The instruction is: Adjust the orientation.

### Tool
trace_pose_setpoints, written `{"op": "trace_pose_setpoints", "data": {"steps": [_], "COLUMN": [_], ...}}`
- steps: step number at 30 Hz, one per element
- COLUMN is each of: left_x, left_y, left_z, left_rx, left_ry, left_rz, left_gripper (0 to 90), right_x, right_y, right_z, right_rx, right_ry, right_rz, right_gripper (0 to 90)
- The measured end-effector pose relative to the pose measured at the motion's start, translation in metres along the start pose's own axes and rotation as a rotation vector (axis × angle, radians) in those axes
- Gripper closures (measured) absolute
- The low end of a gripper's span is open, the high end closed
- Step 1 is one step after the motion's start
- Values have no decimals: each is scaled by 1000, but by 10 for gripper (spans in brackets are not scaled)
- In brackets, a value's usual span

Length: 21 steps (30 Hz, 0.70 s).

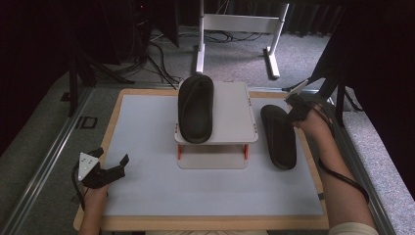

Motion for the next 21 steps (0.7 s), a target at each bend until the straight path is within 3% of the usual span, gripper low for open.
{"op": "trace_pose_setpoints", "data": {"steps": [10, 21], "left_x": [0, 0], "left_y": [0, 0], "left_z": [0, 0], "left_rx": [-4, -5], "left_ry": [-2, -8], "left_rz": [0, 3], "left_gripper": [11, 11], "right_x": [1, 6], "right_y": [-6, -14], "right_z": [30, 76], "right_rx": [-22, -64], "right_ry": [20, 24], "right_rz": [2, 17], "right_gripper": [763, 765]}}
Point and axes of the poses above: each handheld gripper's, and its own axes: z roughly backward along the jaws, y roughly out of its underside, x roughly to its left, the point moved 4 cm from there along -z, roughly forward along the jaws, and after that the axes turned 8 degrees about -z, right-handed, at the moved point
